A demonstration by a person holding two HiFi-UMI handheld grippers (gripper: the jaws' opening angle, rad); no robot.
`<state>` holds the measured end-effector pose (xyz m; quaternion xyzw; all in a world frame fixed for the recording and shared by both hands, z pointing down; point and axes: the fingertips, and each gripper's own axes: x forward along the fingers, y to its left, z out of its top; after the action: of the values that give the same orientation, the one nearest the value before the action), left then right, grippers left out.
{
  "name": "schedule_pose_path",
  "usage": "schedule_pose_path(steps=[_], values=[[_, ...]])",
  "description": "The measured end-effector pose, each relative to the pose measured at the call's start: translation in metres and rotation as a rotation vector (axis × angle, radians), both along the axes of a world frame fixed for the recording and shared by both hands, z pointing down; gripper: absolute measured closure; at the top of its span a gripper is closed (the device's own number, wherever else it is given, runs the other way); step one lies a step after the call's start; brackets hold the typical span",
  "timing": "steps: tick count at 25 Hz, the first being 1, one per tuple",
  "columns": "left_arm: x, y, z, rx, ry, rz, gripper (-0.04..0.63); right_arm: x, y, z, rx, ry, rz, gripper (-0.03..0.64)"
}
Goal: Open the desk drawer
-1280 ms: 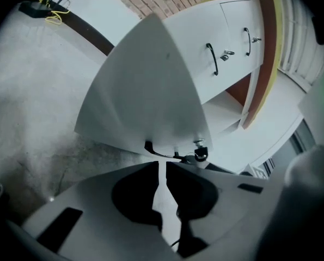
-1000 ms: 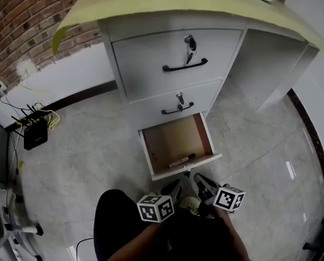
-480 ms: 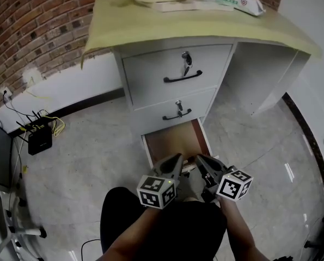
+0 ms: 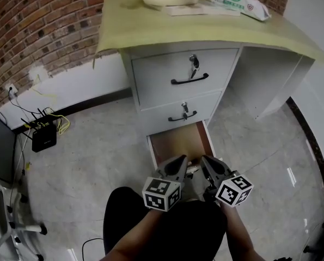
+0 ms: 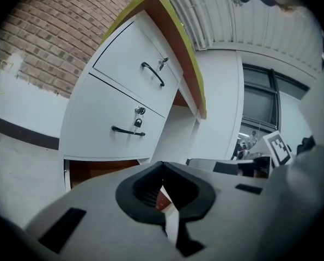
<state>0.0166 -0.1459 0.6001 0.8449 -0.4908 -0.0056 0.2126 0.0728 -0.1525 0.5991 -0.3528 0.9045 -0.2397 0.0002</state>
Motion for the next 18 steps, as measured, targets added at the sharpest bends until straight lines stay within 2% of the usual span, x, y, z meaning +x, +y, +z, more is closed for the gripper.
schedule_pose_path(steps=[11, 18], values=[[0.0031, 0.0014, 0.0026, -0.01, 0.006, 0.005, 0.586, -0.0011, 0.0037, 0.0041, -0.016, -0.017, -0.009, 0.604], [0.0077, -0.0015, -0.0021, -0.003, 0.065, -0.005, 0.586, -0.0009, 0.0019, 0.0052, -0.023, -0.036, -0.011, 0.604]])
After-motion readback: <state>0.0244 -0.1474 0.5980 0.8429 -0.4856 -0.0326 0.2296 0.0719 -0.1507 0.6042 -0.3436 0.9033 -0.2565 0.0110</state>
